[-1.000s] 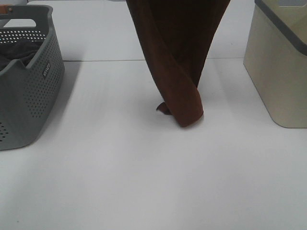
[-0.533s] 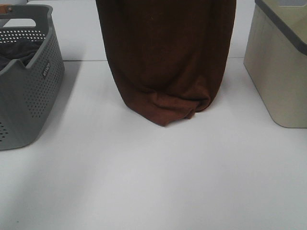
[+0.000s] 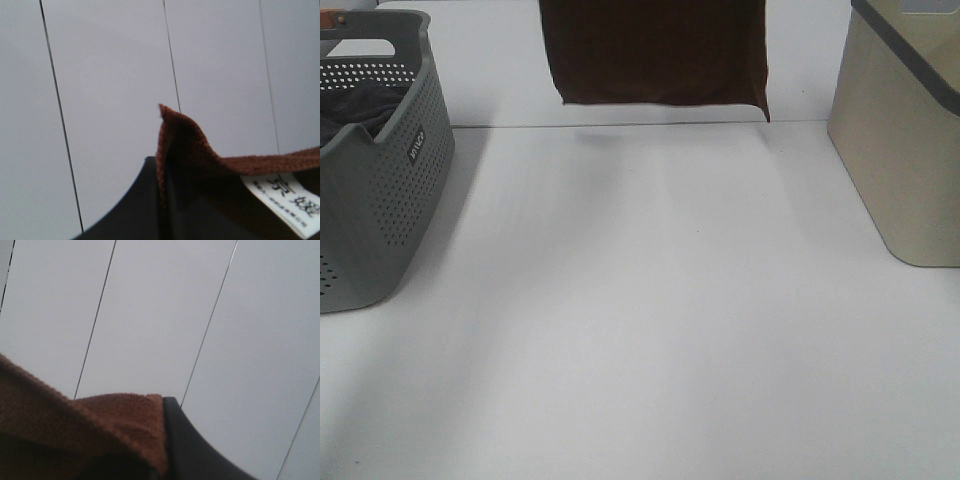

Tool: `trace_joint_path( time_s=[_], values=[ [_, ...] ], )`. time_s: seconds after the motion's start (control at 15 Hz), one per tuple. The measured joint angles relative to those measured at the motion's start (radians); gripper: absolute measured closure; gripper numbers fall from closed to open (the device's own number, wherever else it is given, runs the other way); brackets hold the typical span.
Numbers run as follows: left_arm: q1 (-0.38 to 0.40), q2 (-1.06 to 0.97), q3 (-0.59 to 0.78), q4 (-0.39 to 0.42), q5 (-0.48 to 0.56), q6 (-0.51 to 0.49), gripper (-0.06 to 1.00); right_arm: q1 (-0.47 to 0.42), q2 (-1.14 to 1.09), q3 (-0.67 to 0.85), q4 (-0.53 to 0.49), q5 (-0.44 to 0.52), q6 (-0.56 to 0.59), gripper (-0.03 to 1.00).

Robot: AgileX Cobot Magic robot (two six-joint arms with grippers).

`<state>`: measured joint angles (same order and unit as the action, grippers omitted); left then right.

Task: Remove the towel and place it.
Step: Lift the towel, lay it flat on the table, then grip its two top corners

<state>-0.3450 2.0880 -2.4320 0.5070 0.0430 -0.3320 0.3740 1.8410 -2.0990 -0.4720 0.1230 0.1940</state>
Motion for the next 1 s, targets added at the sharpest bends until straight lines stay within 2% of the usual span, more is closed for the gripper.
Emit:
trace_joint_path(
  time_s=[0.13, 0.27, 0.4, 0.53, 0.73, 0.87, 0.93, 1.0],
  values=[
    [0.000, 0.002, -0.001, 0.020, -0.023, 0.026, 0.94, 0.000, 0.002, -0.006, -0.003, 0.052, 0.000, 0.97],
    [0.000, 0.023, -0.001, 0.022, 0.049, 0.034, 0.94, 0.000, 0.023, -0.006, -0.004, 0.140, 0.000, 0.97],
    [-0.003, 0.066, 0.005, 0.003, 0.262, 0.037, 0.94, 0.000, 0.064, -0.006, -0.003, 0.279, 0.000, 0.97],
    [-0.015, 0.087, 0.013, -0.098, 0.499, 0.040, 0.94, 0.001, 0.092, 0.002, 0.044, 0.446, 0.000, 0.97],
    [-0.029, 0.072, 0.014, -0.234, 0.821, 0.114, 0.94, 0.003, 0.093, 0.008, 0.164, 0.711, -0.017, 0.97],
    [-0.034, 0.049, 0.014, -0.286, 1.017, 0.172, 0.94, 0.003, 0.093, 0.008, 0.264, 0.881, -0.083, 0.97],
    [-0.034, 0.036, 0.014, -0.297, 1.092, 0.182, 0.94, 0.003, 0.093, 0.008, 0.313, 0.942, -0.121, 0.97],
    [-0.034, 0.010, 0.017, -0.321, 1.148, 0.188, 0.94, 0.003, 0.093, 0.008, 0.367, 1.052, -0.162, 0.97]
  ],
)
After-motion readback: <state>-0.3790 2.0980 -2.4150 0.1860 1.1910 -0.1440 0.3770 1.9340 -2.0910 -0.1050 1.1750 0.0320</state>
